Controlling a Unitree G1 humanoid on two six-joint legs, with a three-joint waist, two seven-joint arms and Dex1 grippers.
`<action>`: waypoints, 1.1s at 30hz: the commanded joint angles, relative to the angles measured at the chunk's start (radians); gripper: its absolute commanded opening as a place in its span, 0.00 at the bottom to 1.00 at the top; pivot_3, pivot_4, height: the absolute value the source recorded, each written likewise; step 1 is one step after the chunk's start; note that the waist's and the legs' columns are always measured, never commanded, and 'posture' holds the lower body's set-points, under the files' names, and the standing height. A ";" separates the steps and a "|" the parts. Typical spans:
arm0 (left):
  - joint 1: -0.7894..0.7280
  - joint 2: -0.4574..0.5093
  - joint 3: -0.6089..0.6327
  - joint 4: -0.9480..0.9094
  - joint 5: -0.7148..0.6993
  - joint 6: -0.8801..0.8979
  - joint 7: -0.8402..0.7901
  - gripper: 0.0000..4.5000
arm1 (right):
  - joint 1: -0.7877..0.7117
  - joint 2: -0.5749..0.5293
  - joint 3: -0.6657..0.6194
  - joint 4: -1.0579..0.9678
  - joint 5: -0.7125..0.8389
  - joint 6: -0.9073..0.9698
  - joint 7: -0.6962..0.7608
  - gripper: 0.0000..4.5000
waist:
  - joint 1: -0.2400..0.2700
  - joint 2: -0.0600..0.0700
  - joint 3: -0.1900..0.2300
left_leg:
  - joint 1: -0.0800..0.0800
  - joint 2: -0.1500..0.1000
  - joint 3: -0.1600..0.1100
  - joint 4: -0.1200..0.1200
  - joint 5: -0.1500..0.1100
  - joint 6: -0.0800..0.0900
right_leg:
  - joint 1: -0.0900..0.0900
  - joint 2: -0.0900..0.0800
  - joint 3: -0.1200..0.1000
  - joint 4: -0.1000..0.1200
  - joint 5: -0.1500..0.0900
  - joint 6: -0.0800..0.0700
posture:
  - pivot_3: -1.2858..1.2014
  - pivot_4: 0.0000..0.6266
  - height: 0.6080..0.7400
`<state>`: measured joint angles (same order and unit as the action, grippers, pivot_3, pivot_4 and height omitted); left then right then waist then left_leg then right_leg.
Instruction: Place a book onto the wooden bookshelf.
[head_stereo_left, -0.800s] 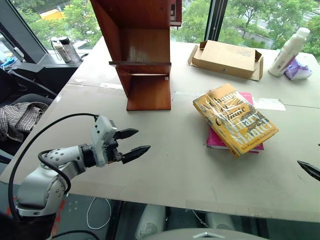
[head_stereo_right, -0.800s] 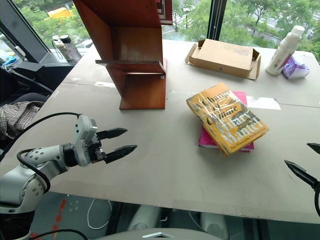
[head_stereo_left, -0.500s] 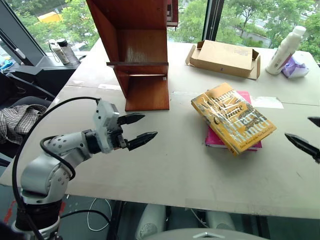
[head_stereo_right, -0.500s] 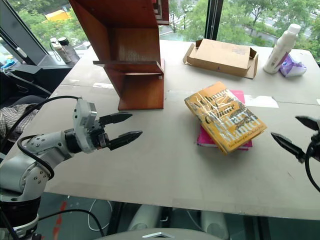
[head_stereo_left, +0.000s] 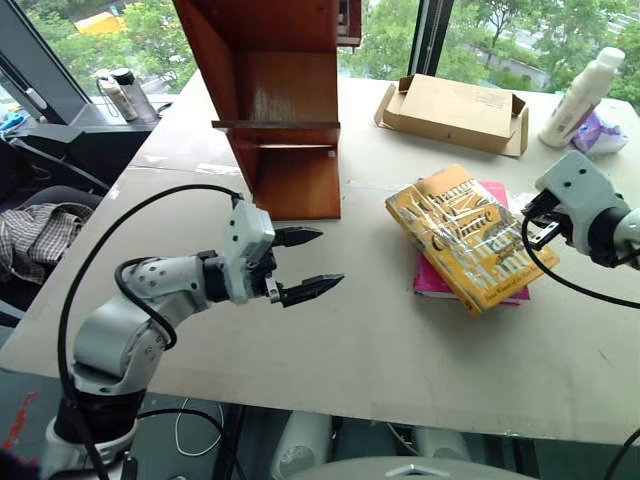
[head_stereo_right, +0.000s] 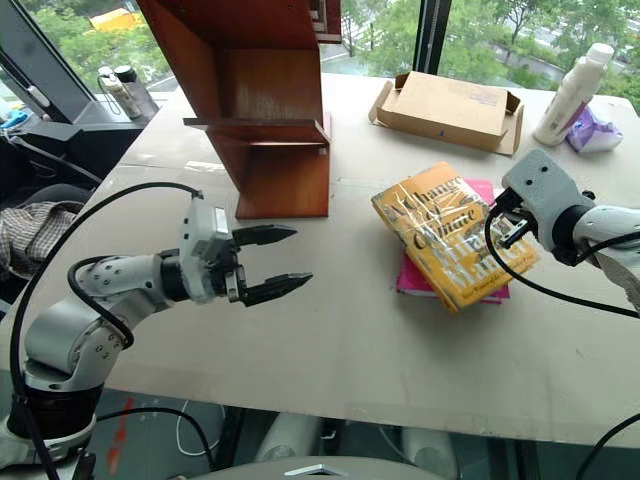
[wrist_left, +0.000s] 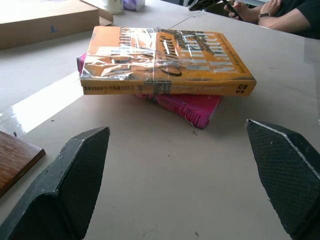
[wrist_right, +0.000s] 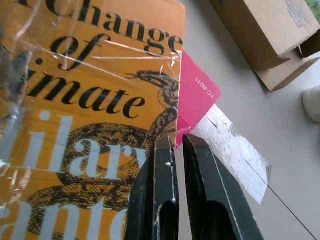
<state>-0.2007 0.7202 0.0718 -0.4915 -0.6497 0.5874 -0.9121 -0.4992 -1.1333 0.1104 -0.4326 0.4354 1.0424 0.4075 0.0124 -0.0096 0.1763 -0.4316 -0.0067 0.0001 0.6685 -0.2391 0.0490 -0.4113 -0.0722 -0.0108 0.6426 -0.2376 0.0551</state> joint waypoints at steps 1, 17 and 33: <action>0.009 -0.006 0.004 -0.051 0.002 -0.020 0.017 1.00 | -0.080 -0.007 0.107 0.072 -0.139 -0.038 0.033 0.02 | 0.000 0.000 0.000 | 0.000 0.000 0.000 0.000 0.000 0.000 | 0.000 0.000 0.000 0.000 0.000 0.000 | 0.52 0.24 1.00; 0.069 -0.008 0.013 -0.082 0.003 -0.023 0.069 1.00 | -0.171 0.158 0.233 0.215 -0.316 -0.108 0.257 0.02 | -0.003 0.000 0.000 | 0.001 0.001 0.001 0.000 -0.002 0.003 | 0.000 0.002 -0.001 0.002 0.002 0.004 | 0.52 0.24 1.00; -0.196 -0.117 0.110 0.268 -0.439 0.643 0.339 1.00 | 0.591 0.263 -0.863 -0.110 0.094 -0.392 0.644 0.40 | 0.014 0.000 -0.001 | 0.003 0.000 -0.002 0.002 -0.002 0.004 | 0.003 0.002 -0.003 0.007 0.003 0.006 | 0.52 0.24 1.00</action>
<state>-0.3213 0.6303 0.1307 -0.3468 -0.9657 1.0833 -0.6207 0.0167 -0.9229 -0.5697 -0.4462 0.4212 0.6750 0.9664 0.0267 -0.0098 0.1756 -0.4271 -0.0065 -0.0047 0.6722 -0.2409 0.0528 -0.4065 -0.0687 -0.0159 0.6495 -0.2344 0.0615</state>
